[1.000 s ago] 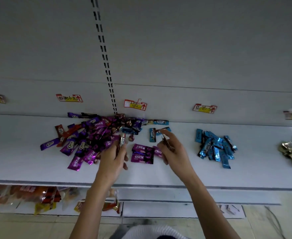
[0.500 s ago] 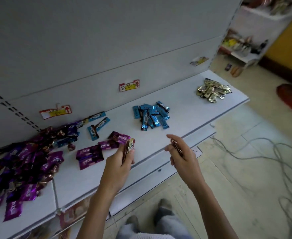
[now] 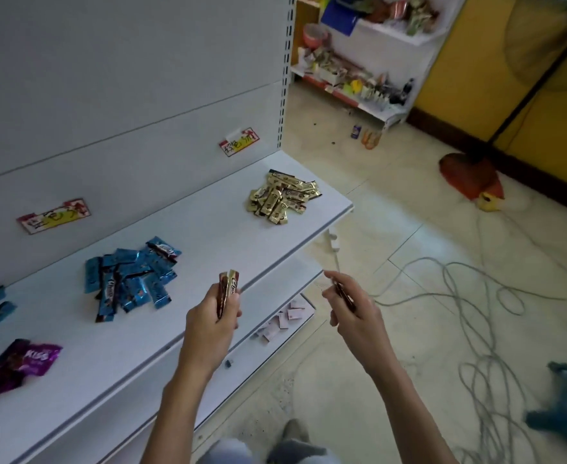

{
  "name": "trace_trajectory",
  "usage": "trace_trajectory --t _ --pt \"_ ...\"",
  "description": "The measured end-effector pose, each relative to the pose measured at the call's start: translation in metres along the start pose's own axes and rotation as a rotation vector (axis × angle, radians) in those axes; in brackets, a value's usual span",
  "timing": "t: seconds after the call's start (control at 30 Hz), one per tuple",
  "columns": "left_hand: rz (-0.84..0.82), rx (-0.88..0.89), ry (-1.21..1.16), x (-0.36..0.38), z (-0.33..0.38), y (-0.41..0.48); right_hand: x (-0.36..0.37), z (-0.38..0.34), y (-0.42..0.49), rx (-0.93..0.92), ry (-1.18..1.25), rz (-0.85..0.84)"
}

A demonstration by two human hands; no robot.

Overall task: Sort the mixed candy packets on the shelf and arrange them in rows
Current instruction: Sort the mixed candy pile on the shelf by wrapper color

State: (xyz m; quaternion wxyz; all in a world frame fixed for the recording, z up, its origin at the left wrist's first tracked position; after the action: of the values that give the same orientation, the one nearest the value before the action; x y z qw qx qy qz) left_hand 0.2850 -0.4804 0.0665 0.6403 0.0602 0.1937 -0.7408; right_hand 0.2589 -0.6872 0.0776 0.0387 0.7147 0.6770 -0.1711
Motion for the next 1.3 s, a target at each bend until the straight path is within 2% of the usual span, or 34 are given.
trace_trajectory --t 0.17,0.37,0.6,0.7,0.9,1.03,1.1,1.2,1.3 --pt "0.000 -0.015 -0.016 0.040 0.023 0.041 -0.049 0.016 0.043 0.056 0.061 0.008" --pt "0.060 -0.030 0.025 0.051 0.041 0.110 -0.059 0.006 0.134 -0.013 0.007 -0.093" --pt "0.151 -0.081 0.237 0.051 0.050 0.197 -0.057 -0.017 0.254 -0.115 -0.336 -0.230" --pt "0.162 -0.153 0.304 0.057 0.049 0.224 -0.052 -0.015 0.292 -0.105 -0.389 -0.274" --pt "0.287 -0.203 0.384 0.064 0.046 0.257 -0.036 -0.004 0.335 -0.169 -0.482 -0.455" --pt "0.243 -0.200 0.336 0.072 0.043 0.271 -0.031 0.004 0.354 -0.363 -0.631 -0.556" --pt "0.241 -0.226 0.342 0.078 0.041 0.271 -0.035 0.010 0.360 -0.387 -0.670 -0.604" --pt "0.311 -0.219 0.351 0.088 0.044 0.263 -0.047 0.014 0.368 -0.421 -0.674 -0.617" --pt "0.420 -0.201 0.263 0.096 0.056 0.240 -0.058 0.003 0.363 -0.447 -0.592 -0.602"
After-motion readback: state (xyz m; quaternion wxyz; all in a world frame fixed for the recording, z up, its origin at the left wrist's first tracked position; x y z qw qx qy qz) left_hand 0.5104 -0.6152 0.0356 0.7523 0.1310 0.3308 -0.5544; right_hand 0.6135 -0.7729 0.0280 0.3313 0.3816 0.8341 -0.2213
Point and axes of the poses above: each hand's wrist, its own y-axis towards the middle knuckle, its own x-axis out of the palm, z = x × y, the point moved 1 cm from there along y, towards the middle knuckle, and after that the axes turned 10 degrees about -z, right-handed, at the moved point
